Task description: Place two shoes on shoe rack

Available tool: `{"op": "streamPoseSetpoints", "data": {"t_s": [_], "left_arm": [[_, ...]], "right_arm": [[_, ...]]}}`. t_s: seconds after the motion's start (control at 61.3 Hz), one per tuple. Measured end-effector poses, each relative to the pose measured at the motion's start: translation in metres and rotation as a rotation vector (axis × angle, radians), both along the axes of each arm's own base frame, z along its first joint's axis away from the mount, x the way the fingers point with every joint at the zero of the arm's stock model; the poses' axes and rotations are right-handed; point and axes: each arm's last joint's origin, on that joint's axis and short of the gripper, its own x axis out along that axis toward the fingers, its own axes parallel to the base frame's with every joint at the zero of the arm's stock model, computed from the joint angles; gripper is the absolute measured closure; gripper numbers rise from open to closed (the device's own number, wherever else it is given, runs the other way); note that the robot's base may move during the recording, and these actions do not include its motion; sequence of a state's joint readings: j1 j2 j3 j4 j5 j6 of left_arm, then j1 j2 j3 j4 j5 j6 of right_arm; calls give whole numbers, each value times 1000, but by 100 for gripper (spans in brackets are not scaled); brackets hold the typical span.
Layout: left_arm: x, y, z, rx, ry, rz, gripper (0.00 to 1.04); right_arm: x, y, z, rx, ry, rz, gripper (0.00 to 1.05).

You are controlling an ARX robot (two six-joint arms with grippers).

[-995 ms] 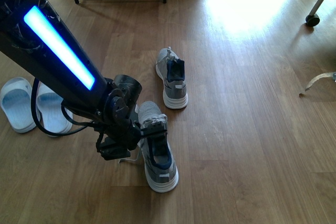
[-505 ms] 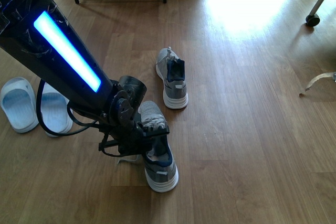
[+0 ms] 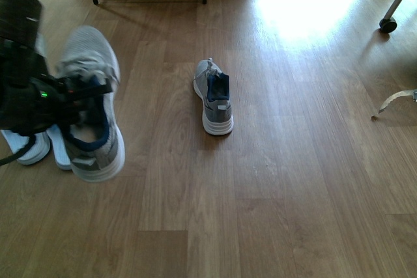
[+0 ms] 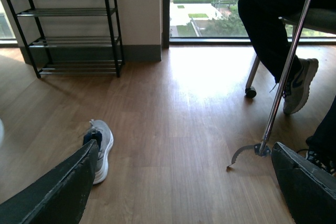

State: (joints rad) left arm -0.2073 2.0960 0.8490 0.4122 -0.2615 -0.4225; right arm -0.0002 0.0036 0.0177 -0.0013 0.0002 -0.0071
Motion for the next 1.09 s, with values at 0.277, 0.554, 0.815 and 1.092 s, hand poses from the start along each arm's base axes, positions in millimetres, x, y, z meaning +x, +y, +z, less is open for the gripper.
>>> {"op": "streamPoseSetpoints", "data": {"t_s": [0.277,0.554,0.815,1.092], "left_arm": [[-125,11,73,177,-123,61,103],[-204,-8,108,283,-328,-75,103],[-207,-9,112,291,-357,-77,103],[-208,-9,112,290,-355,-86,103]], "right_arm": [[0,0,0,0,0,0,9],[0,0,0,0,0,0,9],[0,0,0,0,0,0,9],[0,0,0,0,0,0,9]]}}
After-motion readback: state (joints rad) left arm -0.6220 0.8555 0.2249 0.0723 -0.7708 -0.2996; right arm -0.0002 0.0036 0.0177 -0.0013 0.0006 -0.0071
